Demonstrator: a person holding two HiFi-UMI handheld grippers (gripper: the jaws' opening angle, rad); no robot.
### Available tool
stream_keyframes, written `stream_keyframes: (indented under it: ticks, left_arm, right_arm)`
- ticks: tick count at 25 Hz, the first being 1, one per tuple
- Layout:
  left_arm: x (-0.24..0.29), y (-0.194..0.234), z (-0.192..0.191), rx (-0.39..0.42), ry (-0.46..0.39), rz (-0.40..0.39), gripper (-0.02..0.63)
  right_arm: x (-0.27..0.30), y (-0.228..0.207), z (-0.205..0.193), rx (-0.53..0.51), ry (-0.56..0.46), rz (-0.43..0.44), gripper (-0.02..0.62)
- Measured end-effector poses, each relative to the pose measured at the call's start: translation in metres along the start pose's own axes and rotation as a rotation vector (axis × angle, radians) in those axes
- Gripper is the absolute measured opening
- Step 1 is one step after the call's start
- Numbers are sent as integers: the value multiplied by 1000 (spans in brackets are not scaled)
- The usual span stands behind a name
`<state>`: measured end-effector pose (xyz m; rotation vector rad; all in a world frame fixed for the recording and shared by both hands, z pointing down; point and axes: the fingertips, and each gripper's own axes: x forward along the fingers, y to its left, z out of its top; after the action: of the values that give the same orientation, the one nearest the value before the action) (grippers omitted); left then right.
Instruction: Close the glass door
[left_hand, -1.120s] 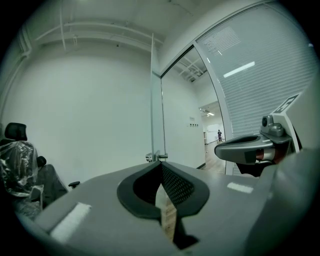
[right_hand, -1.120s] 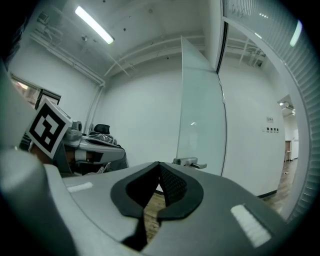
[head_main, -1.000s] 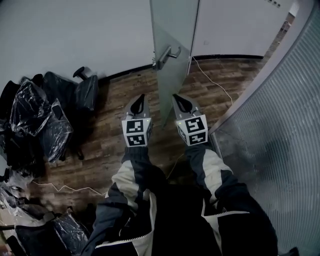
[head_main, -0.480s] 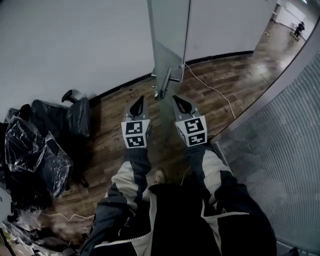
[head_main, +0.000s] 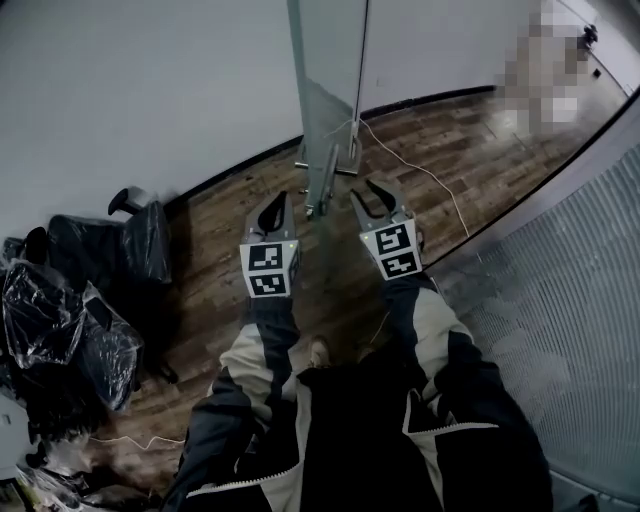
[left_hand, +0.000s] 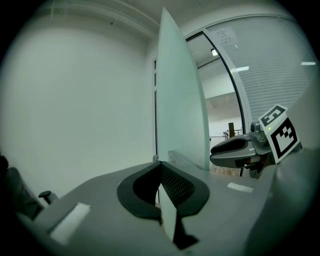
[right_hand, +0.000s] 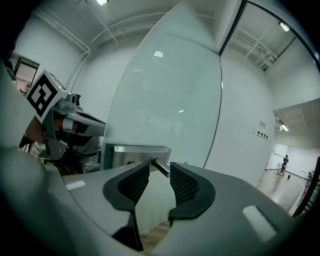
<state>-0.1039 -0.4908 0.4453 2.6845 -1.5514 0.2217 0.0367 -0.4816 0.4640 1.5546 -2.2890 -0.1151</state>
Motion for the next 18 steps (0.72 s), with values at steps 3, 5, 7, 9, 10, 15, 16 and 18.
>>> stream_keyframes:
  ticks: [3,5,7,9,10,15,16,18]
  left_arm:
    - [8,-2,-2,-15,13,5,2]
    - [12,-3,-2,-18,15,10,2]
    - [17,-5,-1,-17,19,8,2]
    - [21,-6,-1,-10,27,5,2]
    - [22,-6,-1,-8,33,5,2]
    - [27,-4,-1,-6,52,-4,2]
    - [28,-4,-1,-4,54,-7,2]
    - [30,-3,-1,-7,55,-12,2]
  right_arm:
    - [15,-5,-9,-158,67,-2,158]
    - [28,-6,-12,-276,101,-5,185]
    - [38,-11,-13,-361,120,-10,203]
    - [48,-13,-11,-443,134,-10,214]
    - [52,-11,-10,-494,142,-7,222]
    - [70,0,-17,-687,199,10,217]
    - [73,2,-18,-723,209,11,210]
    - [79,7,-22,-793,227,15,172]
